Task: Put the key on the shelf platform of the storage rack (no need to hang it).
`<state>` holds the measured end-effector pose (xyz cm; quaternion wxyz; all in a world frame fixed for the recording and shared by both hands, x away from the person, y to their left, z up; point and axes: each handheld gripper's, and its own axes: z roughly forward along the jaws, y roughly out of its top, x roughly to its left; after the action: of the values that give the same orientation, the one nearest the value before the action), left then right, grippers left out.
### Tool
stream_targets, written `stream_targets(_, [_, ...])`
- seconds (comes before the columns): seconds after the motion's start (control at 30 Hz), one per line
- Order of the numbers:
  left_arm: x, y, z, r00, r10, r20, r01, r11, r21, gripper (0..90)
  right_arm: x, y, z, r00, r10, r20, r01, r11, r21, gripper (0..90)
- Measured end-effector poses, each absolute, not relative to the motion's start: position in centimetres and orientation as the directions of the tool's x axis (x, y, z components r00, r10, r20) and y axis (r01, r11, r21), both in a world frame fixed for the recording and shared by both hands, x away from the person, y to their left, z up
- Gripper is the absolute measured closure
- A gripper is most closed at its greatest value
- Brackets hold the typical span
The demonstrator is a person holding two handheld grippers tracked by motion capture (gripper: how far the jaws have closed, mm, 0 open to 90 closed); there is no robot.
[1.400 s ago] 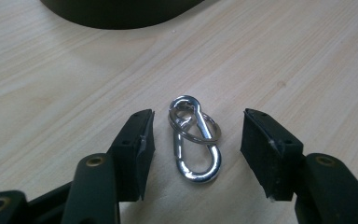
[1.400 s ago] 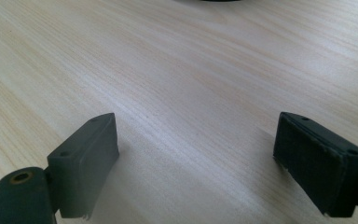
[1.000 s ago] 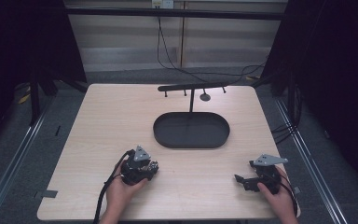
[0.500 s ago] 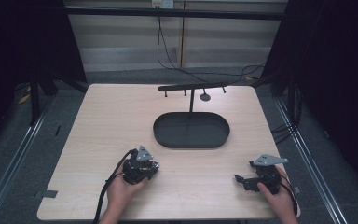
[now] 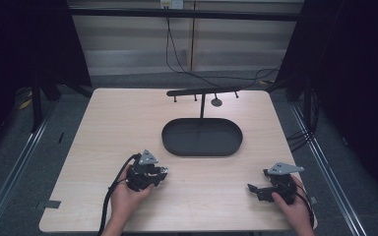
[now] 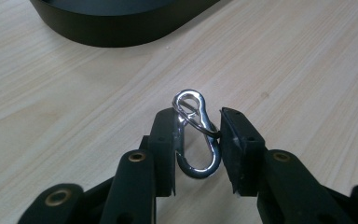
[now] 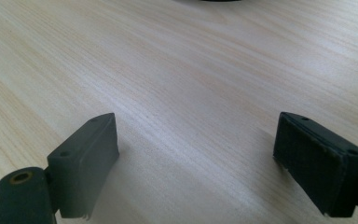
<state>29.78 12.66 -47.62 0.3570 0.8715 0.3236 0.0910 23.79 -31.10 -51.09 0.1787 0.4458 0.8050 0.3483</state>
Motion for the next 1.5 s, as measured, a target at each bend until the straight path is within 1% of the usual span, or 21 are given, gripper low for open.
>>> stream_targets(0.2, [30.2, 12.6, -47.0, 0.767, 0.632, -0.114, 0.525, -0.516, 0.677, 67.2, 23.8, -31.1, -51.1, -0.54, 0.842, 0.023, 0.592, 0.36, 0.721, 13.3])
stream_targets(0.37, [30.5, 12.2, -46.4, 0.772, 0.629, -0.093, 0.512, -0.529, 0.677, 67.2, 23.8, -31.1, -51.1, -0.539, 0.842, 0.023, 0.593, 0.36, 0.72, 13.3])
stream_targets(0.5, [30.8, 11.9, -46.2, 0.772, 0.627, -0.106, 0.516, -0.519, 0.682, 67.2, 23.8, -31.1, -51.1, -0.539, 0.842, 0.021, 0.592, 0.361, 0.721, 13.3])
stream_targets(0.8, [31.7, 11.4, -45.5, 0.773, 0.627, -0.101, 0.515, -0.526, 0.677, 67.2, 23.8, -31.1, -51.1, -0.539, 0.842, 0.021, 0.592, 0.361, 0.721, 13.3])
stream_targets(1.0, [32.2, 11.0, -45.1, 0.774, 0.62, -0.133, 0.529, -0.515, 0.675, 67.3, 23.8, -31.1, -51.1, -0.54, 0.842, 0.023, 0.592, 0.361, 0.721, 13.3])
stream_targets(1.27, [32.7, 10.4, -44.7, 0.778, 0.617, -0.119, 0.52, -0.526, 0.673, 67.3, 23.8, -31.1, -51.1, -0.54, 0.841, 0.023, 0.592, 0.361, 0.721, 13.3])
stream_targets(1.4, [33.1, 10.4, -44.6, 0.769, 0.622, -0.148, 0.532, -0.493, 0.689, 67.3, 23.8, -31.1, -51.1, -0.539, 0.842, 0.022, 0.592, 0.361, 0.721, 13.3])
stream_targets(1.5, [33.5, 10.3, -44.6, 0.763, 0.63, -0.144, 0.536, -0.491, 0.687, 67.3, 23.8, -31.1, -51.1, -0.539, 0.842, 0.022, 0.592, 0.361, 0.72, 13.3])
